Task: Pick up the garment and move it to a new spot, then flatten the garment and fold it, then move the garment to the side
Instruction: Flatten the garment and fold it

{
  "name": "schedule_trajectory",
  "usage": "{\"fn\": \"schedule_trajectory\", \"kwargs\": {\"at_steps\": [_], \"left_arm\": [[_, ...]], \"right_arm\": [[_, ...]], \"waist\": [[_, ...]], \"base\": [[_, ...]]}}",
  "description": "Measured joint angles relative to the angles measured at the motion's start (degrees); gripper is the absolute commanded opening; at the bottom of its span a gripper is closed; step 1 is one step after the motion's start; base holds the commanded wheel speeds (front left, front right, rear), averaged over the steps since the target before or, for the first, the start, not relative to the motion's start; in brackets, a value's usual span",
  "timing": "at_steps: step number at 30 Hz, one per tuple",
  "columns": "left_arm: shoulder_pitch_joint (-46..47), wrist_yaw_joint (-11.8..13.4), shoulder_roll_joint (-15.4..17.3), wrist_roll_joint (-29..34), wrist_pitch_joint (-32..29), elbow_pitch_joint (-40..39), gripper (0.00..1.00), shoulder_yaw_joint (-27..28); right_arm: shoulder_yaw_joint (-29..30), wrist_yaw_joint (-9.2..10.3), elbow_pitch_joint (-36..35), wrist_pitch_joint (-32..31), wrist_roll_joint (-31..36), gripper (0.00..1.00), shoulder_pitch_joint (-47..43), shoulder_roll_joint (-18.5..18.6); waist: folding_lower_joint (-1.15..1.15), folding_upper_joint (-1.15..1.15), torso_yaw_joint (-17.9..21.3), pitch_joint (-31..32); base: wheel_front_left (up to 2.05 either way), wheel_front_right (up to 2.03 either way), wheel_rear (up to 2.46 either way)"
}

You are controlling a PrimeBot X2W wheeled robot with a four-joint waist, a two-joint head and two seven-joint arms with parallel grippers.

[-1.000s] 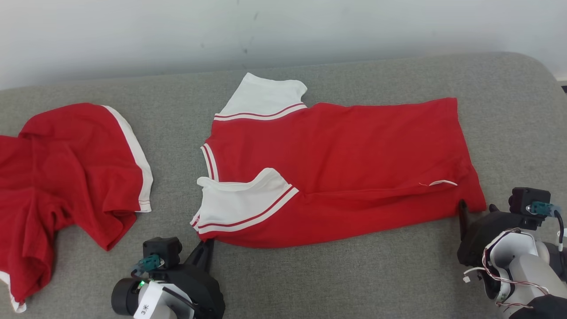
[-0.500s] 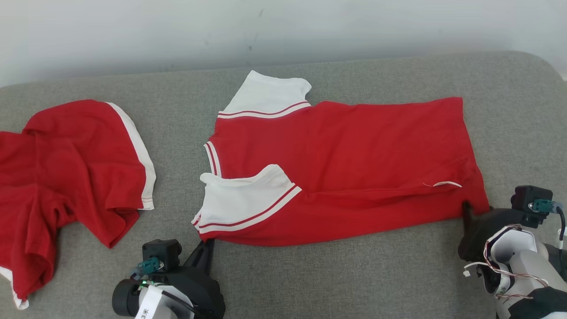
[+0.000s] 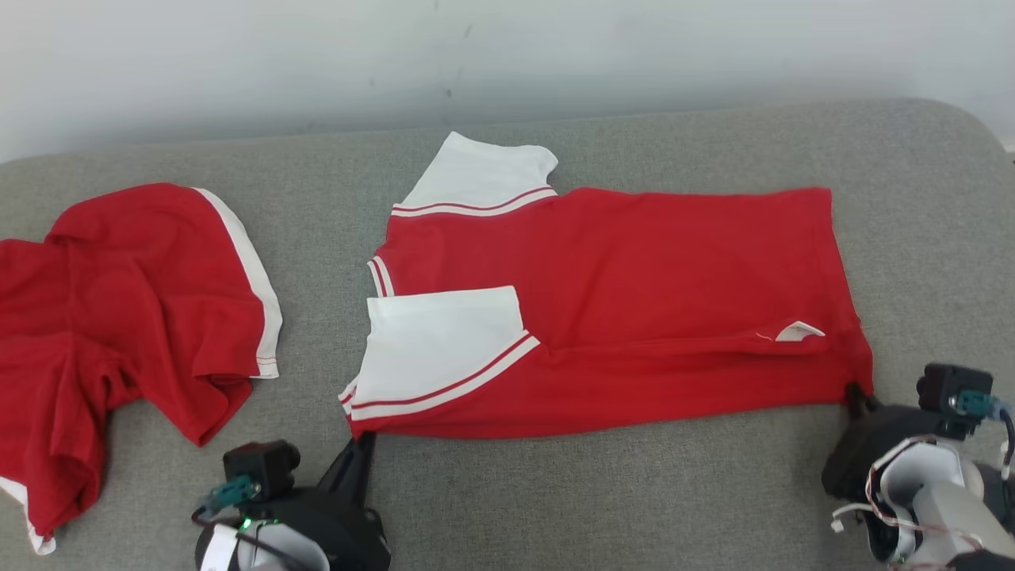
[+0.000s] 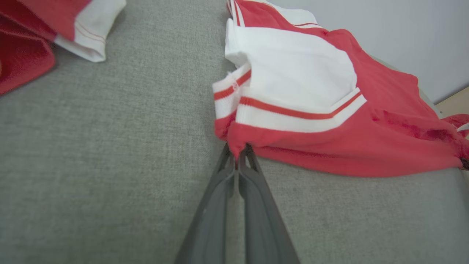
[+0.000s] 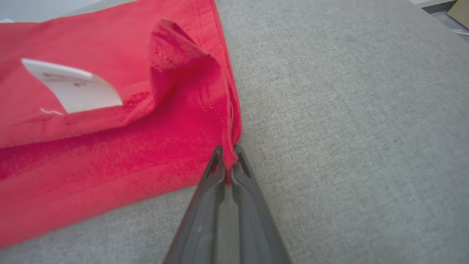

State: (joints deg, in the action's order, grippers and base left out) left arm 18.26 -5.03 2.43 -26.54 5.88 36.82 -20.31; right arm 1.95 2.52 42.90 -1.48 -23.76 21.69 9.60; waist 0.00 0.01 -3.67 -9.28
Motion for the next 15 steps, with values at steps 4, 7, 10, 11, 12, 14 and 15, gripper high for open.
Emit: {"fn": "schedule_trajectory", "kwargs": {"at_steps": [4,7,10,11,12,14,15], "left_arm": [[-4.51,-1.09,1.46,-1.94,-0.48,-3.53,0.0,0.15],[-8.15,-1.36,2.38,-3.94,-1.03,-6.73,0.0,0.57],[-11.74,-1.58,3.65,-5.37,-1.69,-10.27,0.0,0.99],[-12.94,-1.65,4.16,-6.21,-2.1,-11.47,0.0,1.02],[-14.12,-1.89,4.7,-6.8,-2.41,-12.65,0.0,1.18],[-16.12,-2.04,5.7,-7.62,-3.16,-15.04,0.0,1.44],[-17.06,-2.04,6.2,-7.94,-3.57,-16.41,0.0,1.51]], "right_arm": [[0.05,-0.58,-2.77,0.76,-0.01,0.0,-4.07,0.19],[0.15,-1.21,-5.48,1.0,-0.27,0.0,-7.28,0.2],[0.12,-1.64,-8.27,0.97,-0.44,0.0,-10.39,0.22],[0.14,-1.77,-9.24,0.9,-0.45,0.0,-11.32,0.26],[0.2,-1.77,-10.29,0.86,-0.55,0.0,-12.23,0.32],[0.51,-1.77,-12.25,0.26,-0.91,0.0,-13.86,0.44],[0.49,-1.78,-13.35,-0.29,-0.94,0.0,-14.72,0.59]], "waist": [[0.0,0.0,-0.1,0.85],[0.0,0.0,-0.05,1.45],[0.0,0.0,0.06,1.94],[0.0,0.0,0.1,2.07],[-0.01,-0.01,0.14,2.18],[0.0,0.0,0.21,2.34],[0.0,0.0,0.23,2.41]], "base": [[0.0,0.0,0.0],[0.0,0.0,0.0],[0.0,0.0,0.0],[0.0,0.0,0.0],[0.0,0.0,0.0],[0.0,0.0,0.0],[0.0,0.0,0.0]]}}
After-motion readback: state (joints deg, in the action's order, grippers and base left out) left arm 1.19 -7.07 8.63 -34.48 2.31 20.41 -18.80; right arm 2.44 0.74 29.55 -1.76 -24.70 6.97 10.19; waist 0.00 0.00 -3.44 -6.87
